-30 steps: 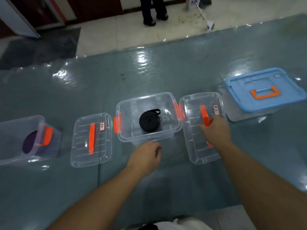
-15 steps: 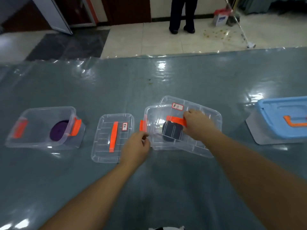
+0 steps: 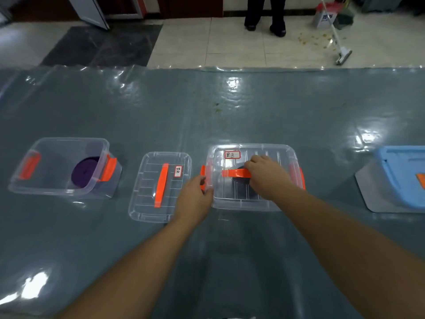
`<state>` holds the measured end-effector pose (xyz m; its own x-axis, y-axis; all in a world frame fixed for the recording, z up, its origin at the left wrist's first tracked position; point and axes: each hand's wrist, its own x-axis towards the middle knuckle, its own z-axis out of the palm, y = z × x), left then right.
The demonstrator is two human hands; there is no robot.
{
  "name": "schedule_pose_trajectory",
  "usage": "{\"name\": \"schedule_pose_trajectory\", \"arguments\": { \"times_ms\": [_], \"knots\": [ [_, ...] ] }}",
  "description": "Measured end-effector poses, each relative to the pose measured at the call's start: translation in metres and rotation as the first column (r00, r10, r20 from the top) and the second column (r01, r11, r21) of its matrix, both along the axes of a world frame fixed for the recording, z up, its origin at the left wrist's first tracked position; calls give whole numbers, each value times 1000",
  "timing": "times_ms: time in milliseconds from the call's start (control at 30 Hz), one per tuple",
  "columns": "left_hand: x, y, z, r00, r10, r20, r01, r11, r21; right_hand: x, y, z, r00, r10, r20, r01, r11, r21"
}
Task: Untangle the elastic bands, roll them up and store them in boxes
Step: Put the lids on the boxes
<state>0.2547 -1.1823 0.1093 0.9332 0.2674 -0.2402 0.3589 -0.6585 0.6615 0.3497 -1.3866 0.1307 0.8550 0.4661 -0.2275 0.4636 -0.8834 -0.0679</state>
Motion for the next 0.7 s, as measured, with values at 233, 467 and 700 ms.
{"name": "schedule_pose_trajectory", "arguments": {
  "times_ms": [233, 467, 700],
  "knots": [
    [14, 1, -2, 996, 76, -42, -76, 997, 2, -17, -54, -31, 932, -340, 126, 303, 921, 245],
    [29, 0, 0, 952, 211, -223, -267, 927, -261, -21, -96, -40, 657, -733, -175, 722, 545, 426],
    [34, -4, 5, 971, 192, -140, -223, 941, -253, -10, -98, -36, 474, -714, -515, 870, 293, 396]
  ]
}}
